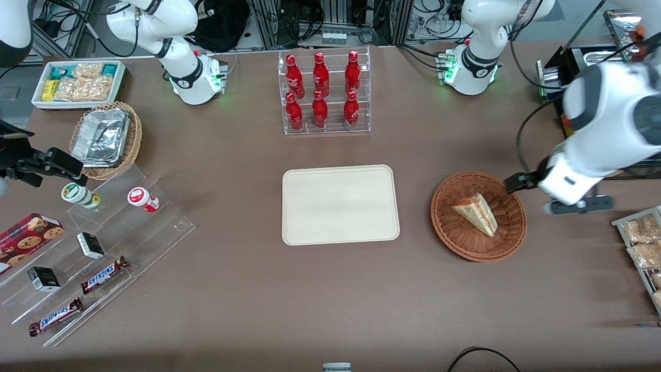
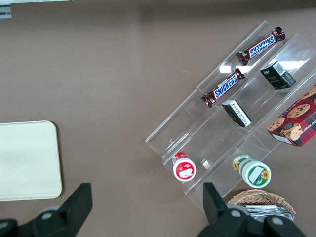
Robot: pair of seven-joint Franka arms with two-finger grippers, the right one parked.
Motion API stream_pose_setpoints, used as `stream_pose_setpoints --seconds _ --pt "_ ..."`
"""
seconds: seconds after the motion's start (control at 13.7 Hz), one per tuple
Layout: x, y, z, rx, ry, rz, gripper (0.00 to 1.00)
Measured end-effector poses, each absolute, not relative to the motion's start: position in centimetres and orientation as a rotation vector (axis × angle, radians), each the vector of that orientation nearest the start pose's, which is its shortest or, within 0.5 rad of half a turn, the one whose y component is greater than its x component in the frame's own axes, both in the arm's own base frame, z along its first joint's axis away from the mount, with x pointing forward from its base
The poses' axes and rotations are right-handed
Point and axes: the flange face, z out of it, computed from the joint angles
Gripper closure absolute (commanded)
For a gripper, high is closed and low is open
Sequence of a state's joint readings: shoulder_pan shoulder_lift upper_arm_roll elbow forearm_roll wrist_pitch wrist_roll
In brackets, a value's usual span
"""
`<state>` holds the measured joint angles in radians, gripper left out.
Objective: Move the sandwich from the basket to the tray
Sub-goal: 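Move the left gripper down over the sandwich in the wicker basket, then lower the left gripper and close it on the wrapped sandwich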
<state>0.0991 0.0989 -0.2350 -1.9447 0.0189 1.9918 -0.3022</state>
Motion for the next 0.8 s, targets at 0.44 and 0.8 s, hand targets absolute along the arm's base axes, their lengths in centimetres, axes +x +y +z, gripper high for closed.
stream_pose_setpoints --seconds 0.44,0.8 --pt "54.1 -8.5 33.2 -3.100 -0.725 -0.099 0.00" --pt "53.5 -8.6 30.2 -2.998 -1.076 -0.033 0.00"
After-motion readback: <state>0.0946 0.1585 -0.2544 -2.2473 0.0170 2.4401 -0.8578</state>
